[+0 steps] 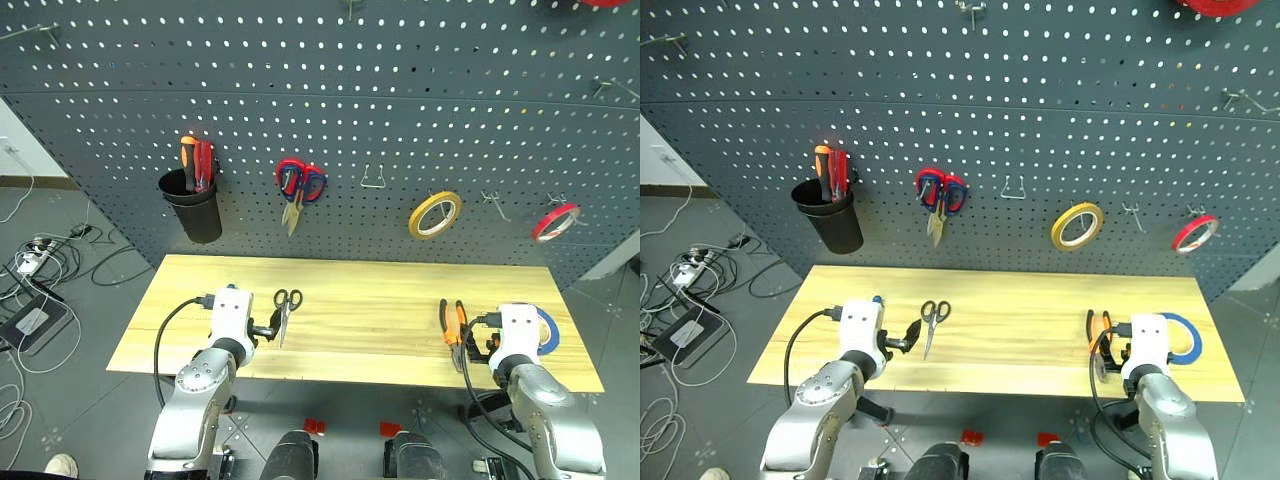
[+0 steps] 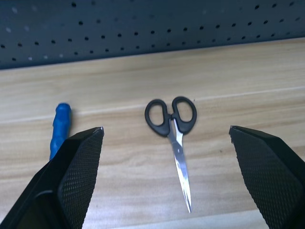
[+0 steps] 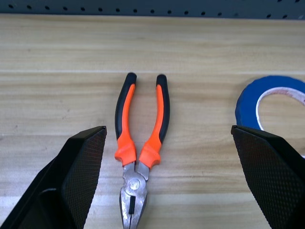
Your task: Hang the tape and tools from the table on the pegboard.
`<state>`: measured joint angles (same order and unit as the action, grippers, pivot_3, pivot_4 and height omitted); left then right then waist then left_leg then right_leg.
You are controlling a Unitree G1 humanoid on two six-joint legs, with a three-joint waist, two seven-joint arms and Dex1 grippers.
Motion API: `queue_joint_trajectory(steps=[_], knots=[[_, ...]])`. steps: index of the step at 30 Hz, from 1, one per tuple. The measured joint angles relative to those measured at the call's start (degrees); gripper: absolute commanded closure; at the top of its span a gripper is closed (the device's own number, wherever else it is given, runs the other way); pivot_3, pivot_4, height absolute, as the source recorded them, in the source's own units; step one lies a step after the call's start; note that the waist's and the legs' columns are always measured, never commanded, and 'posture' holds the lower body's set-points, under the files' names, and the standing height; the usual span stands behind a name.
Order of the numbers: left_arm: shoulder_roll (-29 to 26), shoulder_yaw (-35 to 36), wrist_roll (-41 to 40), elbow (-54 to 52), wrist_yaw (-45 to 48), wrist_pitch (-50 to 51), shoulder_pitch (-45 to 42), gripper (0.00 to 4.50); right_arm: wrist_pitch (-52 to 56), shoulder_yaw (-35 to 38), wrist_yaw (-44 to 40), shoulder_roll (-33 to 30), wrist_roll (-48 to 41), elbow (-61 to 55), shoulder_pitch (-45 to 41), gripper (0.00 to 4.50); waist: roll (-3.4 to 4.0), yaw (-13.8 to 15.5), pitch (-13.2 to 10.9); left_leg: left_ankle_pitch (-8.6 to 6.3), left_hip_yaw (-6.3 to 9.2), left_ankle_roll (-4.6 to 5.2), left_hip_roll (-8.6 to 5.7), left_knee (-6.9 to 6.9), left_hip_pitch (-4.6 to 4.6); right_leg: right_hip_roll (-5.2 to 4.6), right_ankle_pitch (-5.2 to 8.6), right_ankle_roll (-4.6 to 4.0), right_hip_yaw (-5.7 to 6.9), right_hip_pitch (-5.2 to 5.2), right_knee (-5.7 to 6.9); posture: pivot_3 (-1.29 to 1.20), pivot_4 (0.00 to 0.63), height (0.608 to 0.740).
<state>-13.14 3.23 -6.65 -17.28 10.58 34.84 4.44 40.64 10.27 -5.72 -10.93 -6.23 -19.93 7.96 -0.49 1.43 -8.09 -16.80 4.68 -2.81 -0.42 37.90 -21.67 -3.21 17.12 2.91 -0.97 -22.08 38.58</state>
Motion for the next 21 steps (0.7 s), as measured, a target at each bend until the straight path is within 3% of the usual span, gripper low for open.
queue_joint_trajectory(steps=[21], knots=[[1.75, 3.78, 0.12, -0.85, -3.76, 0.81, 0.57, 0.04, 1.51, 1.83, 0.77, 0.02, -1.64, 0.05, -1.45, 0.00, -0.13, -0.02, -1.43, 0.00, 0.09, 0.00, 0.02, -0.01, -0.03, 0.00, 0.01, 0.01, 0.02, -0.03, 0.00, 0.12, 0.200, 0.740]])
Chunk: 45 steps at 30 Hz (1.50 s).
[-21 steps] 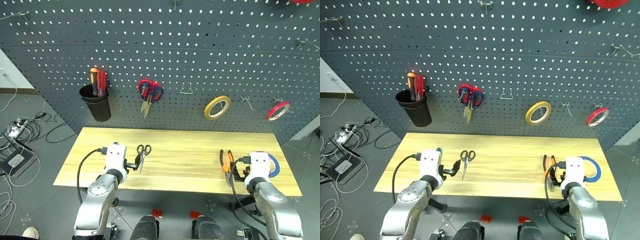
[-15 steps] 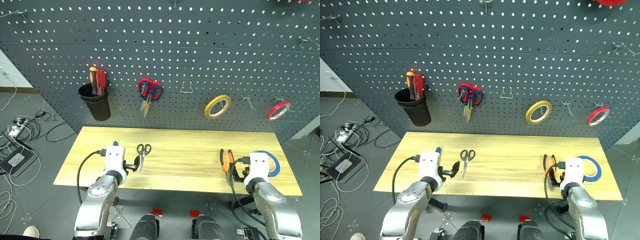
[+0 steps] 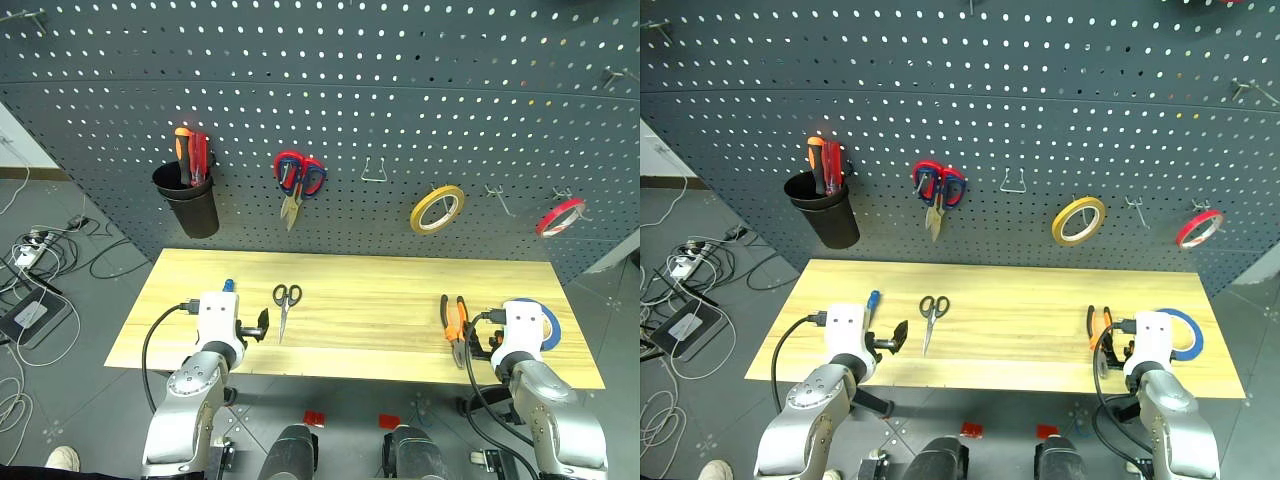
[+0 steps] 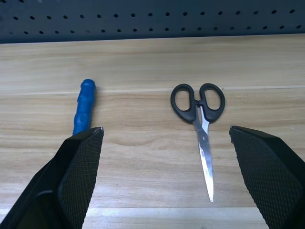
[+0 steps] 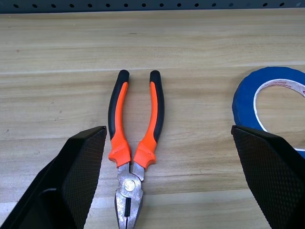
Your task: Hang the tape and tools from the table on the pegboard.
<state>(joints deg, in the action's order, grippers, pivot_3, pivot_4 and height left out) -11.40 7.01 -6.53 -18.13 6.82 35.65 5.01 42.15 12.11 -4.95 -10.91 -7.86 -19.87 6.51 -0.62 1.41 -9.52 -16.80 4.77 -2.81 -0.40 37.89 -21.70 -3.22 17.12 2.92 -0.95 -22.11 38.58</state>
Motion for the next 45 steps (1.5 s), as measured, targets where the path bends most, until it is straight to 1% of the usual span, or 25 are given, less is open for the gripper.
queue_joint_trajectory(steps=[13, 16, 18, 21, 24, 27, 31, 32, 33, 35, 37, 41, 45], knots=[[0.28, 0.25, -0.10, 0.01, -1.11, 0.00, -0.10, 0.04, 1.05, 0.91, 0.31, 0.55, -0.26, 0.08, -0.75, 0.00, 0.01, 0.00, -0.18, 0.00, 0.02, -0.01, 0.00, -0.01, -0.04, 0.00, 0.00, 0.00, 0.01, -0.04, -0.01, 0.11, 0.197, 0.740], [-0.99, -0.78, -0.15, 0.06, 0.80, -0.04, -0.84, 0.04, 1.35, 1.41, -0.07, -0.18, -0.38, 0.09, -0.76, 0.00, 0.00, 0.00, -0.37, 0.00, 0.01, -0.01, 0.00, -0.01, -0.05, 0.00, 0.00, 0.00, 0.02, -0.04, -0.01, 0.11, 0.212, 0.740], [-2.57, -3.23, -0.30, 0.09, 3.76, 0.09, -2.59, 0.04, 1.67, 1.43, -1.27, -2.18, -0.40, 0.16, -0.79, 0.00, 0.00, 0.06, -0.82, 0.00, -0.01, -0.01, -0.03, 0.00, -0.07, -0.02, 0.00, 0.00, 0.05, -0.03, 0.00, 0.10, 0.221, 0.740], [-3.14, -7.15, -1.48, 0.15, 8.13, 1.35, -6.92, 0.04, 2.16, 1.81, -3.58, -5.65, -0.62, 0.48, -1.04, 0.00, -0.07, 0.00, -1.56, 0.01, -0.04, -0.01, -0.03, 0.01, -0.09, -0.03, 0.00, 0.01, 0.07, -0.01, -0.01, 0.08, 0.260, 0.740], [-5.11, -13.68, -3.08, 1.31, 15.96, 1.72, -14.00, 0.04, 2.54, 2.43, -7.29, -10.62, -1.68, 2.37, -1.72, 0.00, -0.11, -0.26, -2.94, 0.01, -0.12, -0.01, -0.01, 0.04, -0.10, 0.00, 0.00, 0.00, 0.08, -0.02, 0.04, 0.07, 0.290, 0.740], [-3.76, -17.97, -5.10, 3.40, 21.37, 2.07, -20.58, 0.04, 2.82, 2.56, -10.04, -13.63, -2.53, 4.48, -3.80, 0.00, -0.17, -1.01, -4.34, 0.01, -0.13, -0.01, 0.01, 0.05, -0.18, 0.00, 0.00, 0.00, 0.06, -0.09, 0.06, 0.02, 0.335, 0.740], [-0.14, -25.06, -6.49, 11.27, 29.36, 1.18, -30.65, 0.04, 3.27, 2.49, -13.75, -17.31, -3.57, 8.51, -6.44, 0.00, -0.32, -1.89, -6.79, 0.01, -0.19, -0.01, 0.00, 0.12, -0.28, 0.00, -0.01, 0.00, 0.06, -0.12, 0.06, -0.02, 0.384, 0.740], [0.37, -25.91, -6.52, 12.33, 30.52, 0.92, -32.05, 0.04, 3.28, 2.48, -14.12, -17.70, -3.73, 9.25, -7.20, 0.00, -0.34, -2.03, -7.22, 0.01, -0.20, -0.01, 0.01, 0.15, -0.30, 0.00, -0.01, 0.00, 0.05, -0.14, 0.08, -0.02, 0.390, 0.740], [1.61, -27.43, -6.45, 15.11, 32.66, -0.74, -34.35, 0.04, 3.21, 2.50, -14.74, -18.23, -4.00, 10.51, -8.23, 0.00, -0.40, -2.40, -7.89, 0.01, -0.20, -0.01, 0.02, 0.17, -0.34, -0.01, -0.01, 0.00, 0.05, -0.15, 0.08, -0.03, 0.399, 0.740], [2.84, -29.68, -5.61, 20.46, 35.75, -4.45, -38.31, 0.04, 3.07, 2.47, -15.36, -19.00, -4.23, 12.79, -10.26, 0.00, -0.48, -2.97, -8.85, 0.01, -0.22, -0.01, 0.02, 0.20, -0.44, -0.01, -0.01, 0.00, 0.07, -0.22, 0.12, -0.03, 0.412, 0.740], [3.84, -32.30, -3.64, 26.60, 39.12, -10.26, -41.66, 0.04, 2.02, 2.45, -16.01, -20.06, -4.20, 15.43, -12.09, 0.00, -0.51, -3.36, -9.68, 0.01, -0.27, -0.01, 0.04, 0.19, -0.48, -0.02, -0.01, 0.00, 0.05, -0.25, 0.11, -0.04, 0.425, 0.740], [5.37, -35.41, -0.15, 35.73, 43.17, -19.58, -44.50, 0.04, -0.42, 2.42, -16.31, -20.77, -4.05, 20.23, -15.04, 0.00, -0.58, -3.79, -11.43, 0.02, -0.29, -0.02, 0.07, 0.24, -0.60, -0.01, -0.02, 0.01, 0.05, -0.41, 0.24, -0.04, 0.445, 0.740], [7.21, -36.40, 3.27, 44.75, 45.21, -28.50, -47.92, 0.04, -3.73, 2.40, -16.20, -21.33, -3.34, 25.84, -18.83, 0.00, -0.60, -3.76, -12.53, 0.03, -0.28, -0.05, 0.08, 0.82, -1.35, 0.00, -0.04, 0.05, 0.10, -1.08, 0.53, -0.05, 0.457, 0.740]])
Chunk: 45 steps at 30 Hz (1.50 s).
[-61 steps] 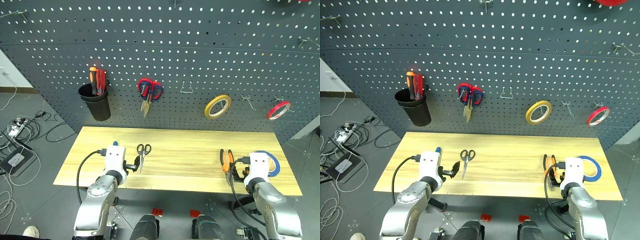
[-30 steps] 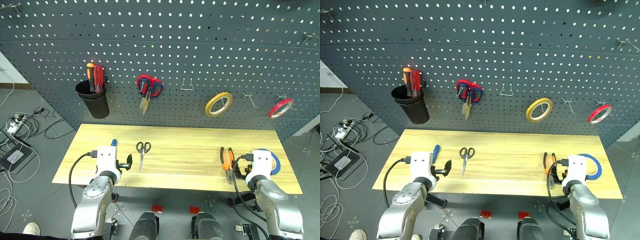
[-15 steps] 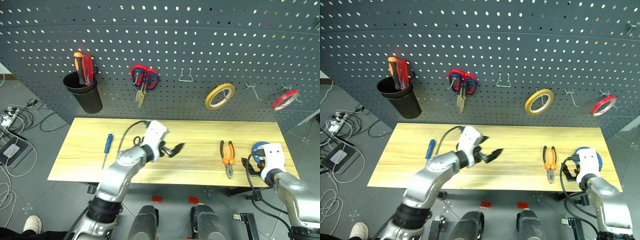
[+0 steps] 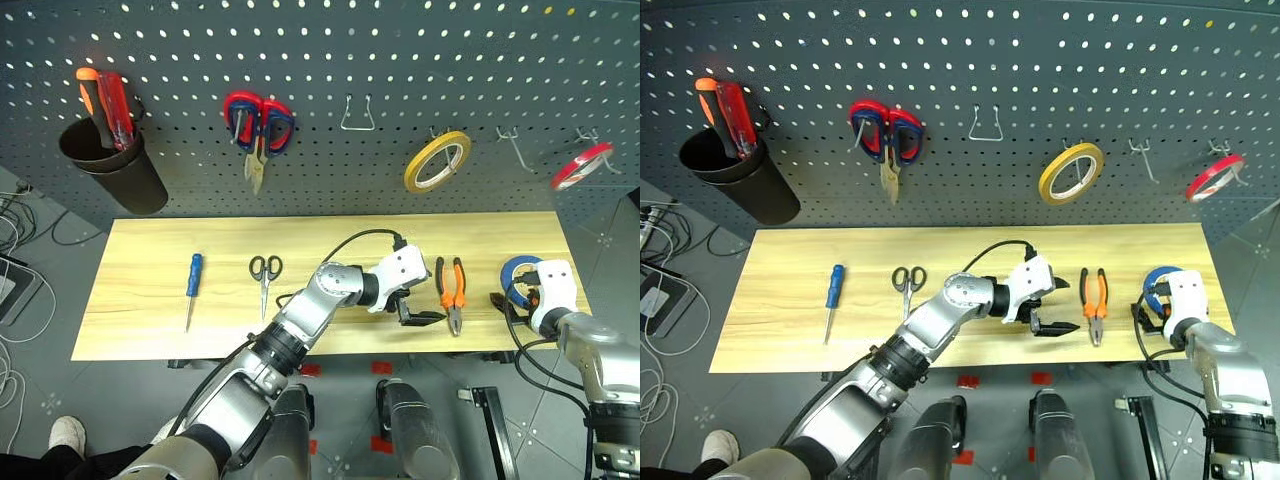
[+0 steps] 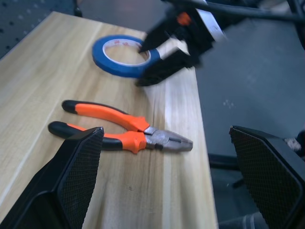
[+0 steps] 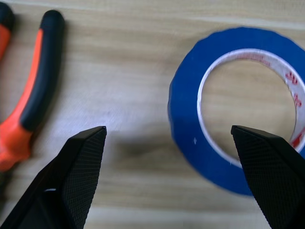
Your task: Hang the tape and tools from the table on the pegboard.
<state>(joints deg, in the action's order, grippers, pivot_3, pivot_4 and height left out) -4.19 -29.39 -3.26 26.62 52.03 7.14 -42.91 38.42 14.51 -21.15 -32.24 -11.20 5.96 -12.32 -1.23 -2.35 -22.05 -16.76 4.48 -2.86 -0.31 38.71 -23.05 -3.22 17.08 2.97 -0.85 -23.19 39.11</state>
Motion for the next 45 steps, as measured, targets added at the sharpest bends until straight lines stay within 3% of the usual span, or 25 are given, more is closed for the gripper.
queue_joint_trajectory(steps=[11, 14, 23, 24, 29, 36, 40, 45], knots=[[6.17, 3.11, 6.55, 23.20, -4.53, -15.61, -11.16, 0.04, -5.53, 0.16, 1.00, 0.71, 0.86, 11.72, -6.74, 0.00, -0.20, -0.05, -1.38, -0.02, -0.08, 0.04, -0.06, 0.16, -0.22, -0.10, -0.12, 0.21, -0.02, -0.11, -0.05, -0.04, 0.465, 0.740], [7.24, 4.22, 7.07, 25.99, -5.03, -17.73, -12.78, 0.00, -5.13, 0.95, 1.12, 1.14, 0.08, 13.11, -7.97, 0.59, -0.25, -0.02, -1.47, -0.02, -0.06, 0.03, -0.04, 0.16, -0.23, -0.09, -0.12, 0.21, 0.02, -0.11, -0.06, -0.03, 0.464, 0.740], [7.88, 7.12, 9.28, 31.12, -5.29, -21.44, -15.23, 0.00, -5.32, 1.69, 0.84, 1.67, -1.37, 14.63, -8.81, 3.63, -0.28, 0.28, -1.54, -0.01, -0.06, 0.02, -0.05, 0.16, -0.23, -0.10, -0.13, 0.24, 0.01, -0.11, -0.08, -0.02, 0.456, 0.740], [7.90, 7.34, 9.39, 31.30, -5.25, -21.56, -15.23, 0.00, -5.48, 1.68, 0.87, 1.66, -1.29, 14.79, -8.87, 3.79, -0.28, 0.30, -1.55, -0.01, -0.06, 0.02, -0.05, 0.16, -0.23, -0.10, -0.13, 0.24, 0.01, -0.12, -0.08, -0.02, 0.453, 0.740], [8.08, 7.60, 9.96, 31.60, -5.12, -21.94, -15.23, 0.00, -7.29, 1.42, 0.92, 1.65, -0.87, 16.00, -9.12, 3.80, -0.28, 0.33, -1.54, 0.02, -0.06, -0.03, -0.05, 0.18, -0.23, -0.10, -0.17, 0.30, 0.00, -0.12, -0.09, -0.02, 0.428, 0.740], [8.86, 9.96, 8.73, 27.18, -4.05, -22.19, -13.08, 0.00, -10.09, -0.48, 2.04, 1.61, 1.14, 13.37, -6.56, 3.80, -0.08, 0.48, -1.32, 0.10, -0.03, -0.19, -0.02, 0.18, -0.26, -0.16, -0.19, 0.33, 0.02, -0.15, -0.13, -0.03, 0.338, 0.740], [7.54, 11.87, 5.49, 14.35, -2.75, -17.07, -6.31, 0.00, -11.99, -2.69, 2.68, 1.71, 3.43, 6.86, -1.22, 3.80, 0.33, 0.49, -0.75, 0.16, -0.02, -0.28, 0.00, 0.22, -0.72, -0.21, -0.19, 0.33, 0.05, -0.67, -0.07, -0.03, 0.270, 0.740], [1.13, 12.16, 2.90, -9.83, -2.69, -3.48, 8.32, 0.00, -13.84, -5.23, 5.95, 4.55, 6.73, -8.53, 8.66, 3.80, 1.01, 0.07, 1.22, 0.23, -0.07, -0.41, -0.03, 0.17, -1.11, -0.19, -0.19, 0.33, 0.00, -1.18, 0.07, -0.02, 0.202, 0.740]])
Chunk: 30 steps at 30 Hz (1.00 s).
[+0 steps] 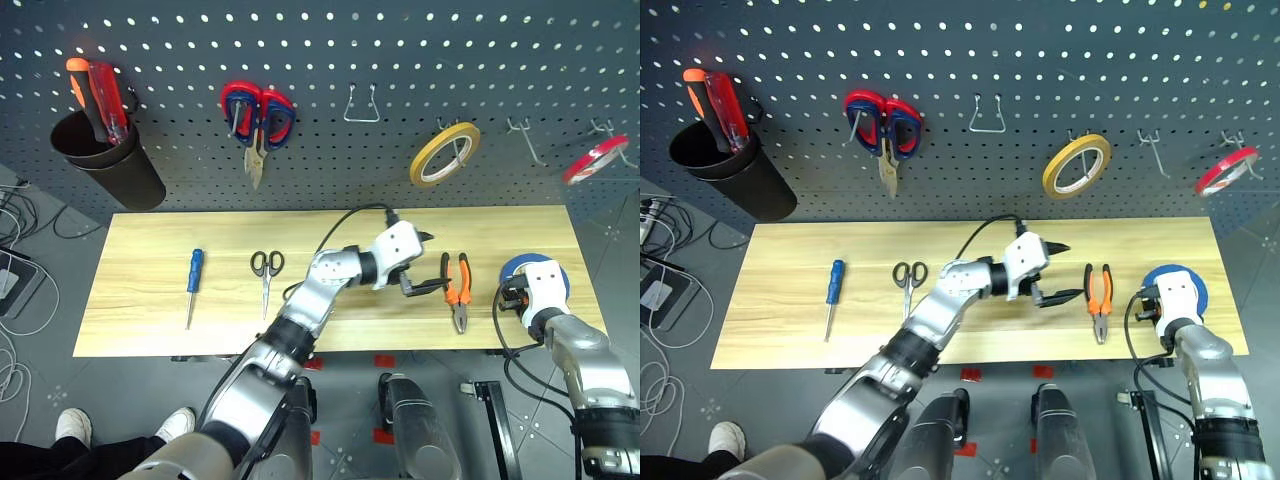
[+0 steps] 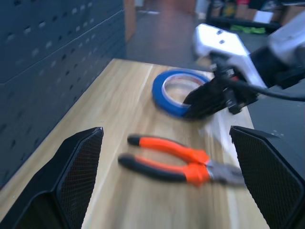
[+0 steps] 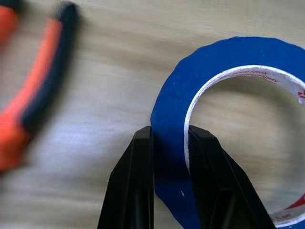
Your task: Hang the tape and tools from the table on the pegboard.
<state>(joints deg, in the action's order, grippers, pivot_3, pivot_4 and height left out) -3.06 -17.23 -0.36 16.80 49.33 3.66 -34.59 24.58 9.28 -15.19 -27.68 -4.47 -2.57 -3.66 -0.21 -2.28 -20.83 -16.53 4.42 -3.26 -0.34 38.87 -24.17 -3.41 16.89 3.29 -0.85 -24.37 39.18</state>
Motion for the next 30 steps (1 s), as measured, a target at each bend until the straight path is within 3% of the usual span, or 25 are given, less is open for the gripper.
queue_joint_trajectory(steps=[4, 10, 19, 30], knots=[[-2.77, 1.00, -3.75, -15.04, -1.15, 10.27, 5.85, 0.00, -5.10, -5.49, 3.47, 2.89, 5.86, -10.21, 4.27, 3.80, 0.07, 0.45, 3.27, 0.05, 0.06, -0.07, -0.08, 0.03, 0.03, -0.04, -0.04, 0.04, -0.02, 0.11, -0.06, -0.01, 0.152, 0.740], [-5.27, 4.22, -9.29, -28.50, -3.13, 20.85, 6.53, 0.00, -14.92, -8.67, 9.19, 4.03, 14.16, -12.52, 0.97, 3.80, -0.05, 1.29, 7.63, 0.04, 0.05, -0.07, -0.19, -0.02, 0.31, -0.09, -0.05, 0.07, -0.01, 0.48, -0.26, 0.01, 0.108, 0.740], [-3.40, 2.70, -10.78, -27.80, -6.75, 22.31, 3.57, 0.00, -20.89, -6.57, 13.36, 3.99, 16.84, -3.96, -6.55, 3.80, -0.12, 2.24, 10.67, 0.04, 0.02, -0.06, -0.22, -0.07, 0.47, 0.01, -0.05, 0.07, -0.02, 0.65, -0.32, 0.01, 0.091, 0.740], [-3.85, 1.66, -10.97, -26.42, -7.37, 20.94, 3.00, 0.00, -22.03, -6.33, 13.23, 5.74, 16.89, -3.41, -5.48, 3.80, -0.02, 2.07, 11.55, 0.00, -0.04, 0.01, -0.19, -0.08, 0.80, 0.07, -0.05, 0.06, -0.13, 0.92, -0.29, 0.00, 0.100, 0.740]])
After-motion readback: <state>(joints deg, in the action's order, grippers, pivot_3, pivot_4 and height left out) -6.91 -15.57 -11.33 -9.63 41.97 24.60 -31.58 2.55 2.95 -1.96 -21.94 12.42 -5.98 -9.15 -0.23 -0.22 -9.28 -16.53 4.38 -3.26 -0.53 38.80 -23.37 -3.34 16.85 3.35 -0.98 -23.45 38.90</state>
